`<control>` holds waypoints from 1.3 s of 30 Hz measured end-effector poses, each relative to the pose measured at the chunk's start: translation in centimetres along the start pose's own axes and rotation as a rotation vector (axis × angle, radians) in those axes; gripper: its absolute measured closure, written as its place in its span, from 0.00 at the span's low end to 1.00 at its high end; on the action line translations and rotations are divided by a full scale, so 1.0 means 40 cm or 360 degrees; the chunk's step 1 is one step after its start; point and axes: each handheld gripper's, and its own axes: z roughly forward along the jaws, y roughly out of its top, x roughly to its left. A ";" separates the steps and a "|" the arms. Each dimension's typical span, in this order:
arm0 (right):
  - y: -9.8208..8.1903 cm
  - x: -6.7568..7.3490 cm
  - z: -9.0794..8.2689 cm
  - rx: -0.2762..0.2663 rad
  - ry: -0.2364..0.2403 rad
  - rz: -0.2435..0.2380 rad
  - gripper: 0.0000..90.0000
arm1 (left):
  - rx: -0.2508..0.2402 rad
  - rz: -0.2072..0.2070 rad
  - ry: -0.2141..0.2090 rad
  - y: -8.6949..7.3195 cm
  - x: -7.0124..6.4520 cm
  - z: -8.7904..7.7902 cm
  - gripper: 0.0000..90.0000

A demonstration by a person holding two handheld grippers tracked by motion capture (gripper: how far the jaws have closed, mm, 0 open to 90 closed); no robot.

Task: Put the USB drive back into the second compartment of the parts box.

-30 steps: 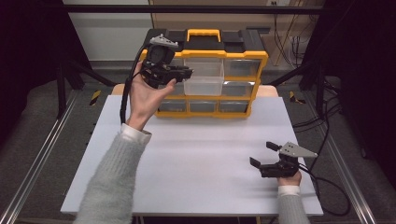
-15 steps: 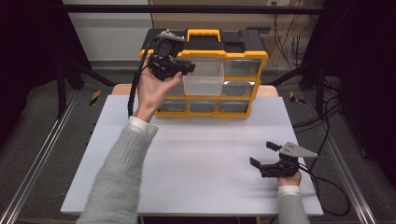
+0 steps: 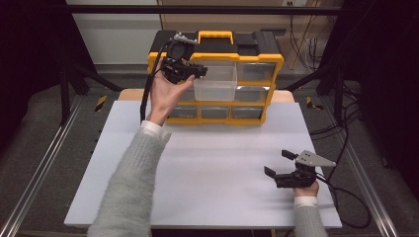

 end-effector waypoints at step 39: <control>0.000 0.000 0.001 0.0004 -0.0005 -0.0001 0.03 | -0.0303 0.0054 0.0000 -0.111 0.006 -0.109 0.06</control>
